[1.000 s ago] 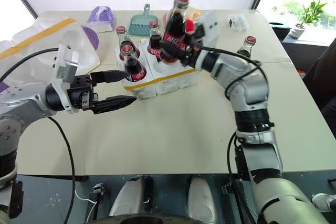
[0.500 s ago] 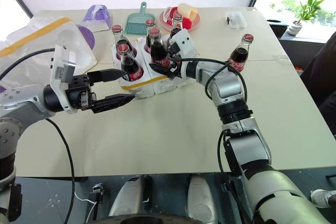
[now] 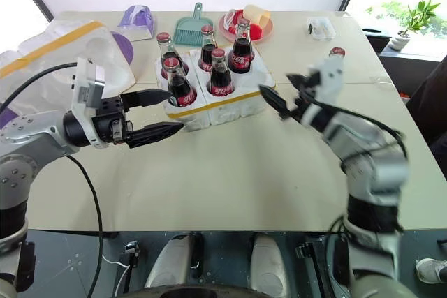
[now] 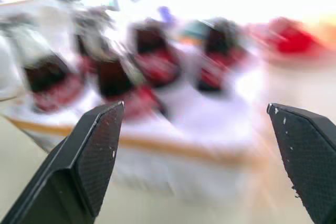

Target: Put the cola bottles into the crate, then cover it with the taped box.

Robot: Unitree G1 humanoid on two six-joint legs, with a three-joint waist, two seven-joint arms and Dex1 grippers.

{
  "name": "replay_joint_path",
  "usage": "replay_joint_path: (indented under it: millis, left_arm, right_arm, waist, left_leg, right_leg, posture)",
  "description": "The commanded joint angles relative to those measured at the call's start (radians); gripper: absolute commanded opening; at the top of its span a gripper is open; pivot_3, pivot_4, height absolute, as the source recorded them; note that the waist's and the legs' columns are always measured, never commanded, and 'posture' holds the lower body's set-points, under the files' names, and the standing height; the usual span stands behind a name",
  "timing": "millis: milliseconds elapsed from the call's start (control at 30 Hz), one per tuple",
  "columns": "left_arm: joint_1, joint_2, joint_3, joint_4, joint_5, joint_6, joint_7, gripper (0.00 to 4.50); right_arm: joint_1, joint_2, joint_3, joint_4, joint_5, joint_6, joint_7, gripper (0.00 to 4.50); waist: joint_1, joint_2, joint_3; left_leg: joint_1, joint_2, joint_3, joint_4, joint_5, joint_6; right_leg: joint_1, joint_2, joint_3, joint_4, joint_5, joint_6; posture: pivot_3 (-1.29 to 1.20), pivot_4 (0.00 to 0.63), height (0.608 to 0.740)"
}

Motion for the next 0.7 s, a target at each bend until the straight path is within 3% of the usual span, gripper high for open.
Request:
replay_joint_path:
  millis: [33, 167, 367, 700]
  left_arm:
    - [-0.019, -0.013, -0.008, 0.001, 0.015, -0.033, -0.004, 4.50]
    - [-0.039, -0.028, -0.043, 0.017, 0.044, -0.053, -0.023, 4.50]
    - [-0.085, -0.041, -0.064, 0.051, 0.059, -0.059, -0.038, 4.50]
    - [-0.068, -0.034, -0.047, 0.024, 0.064, -0.050, -0.033, 4.50]
  right_arm:
    - [0.078, -0.009, -0.092, -0.098, 0.019, 0.049, -0.085, 4.45]
    - [0.096, -0.006, -0.138, -0.045, -0.011, 0.010, -0.148, 4.45]
    - [0.007, -0.027, -0.061, 0.117, -0.090, -0.122, -0.145, 4.45]
    - [-0.207, -0.040, 0.024, 0.586, -0.207, -0.384, -0.084, 4.45]
  waist:
    - [-0.006, 0.000, 0.000]
    - [-0.006, 0.000, 0.000]
    - [-0.006, 0.000, 0.000]
    - [-0.019, 0.000, 0.000]
  left_leg:
    - [0.000, 0.000, 0.000, 0.000, 0.000, 0.000]
    - [0.001, 0.000, 0.000, 0.000, 0.000, 0.000]
    - [0.000, 0.000, 0.000, 0.000, 0.000, 0.000]
    - [0.000, 0.000, 0.000, 0.000, 0.000, 0.000]
  right_leg:
    - [0.000, 0.000, 0.000, 0.000, 0.000, 0.000]
    - [0.000, 0.000, 0.001, 0.000, 0.000, 0.000]
    - [0.000, 0.000, 0.001, 0.000, 0.000, 0.000]
    - [0.000, 0.000, 0.001, 0.000, 0.000, 0.000]
  posture:
    - [0.00, 0.150, 0.736]
    - [0.00, 0.150, 0.736]
    - [0.00, 0.150, 0.736]
    - [0.00, 0.150, 0.736]
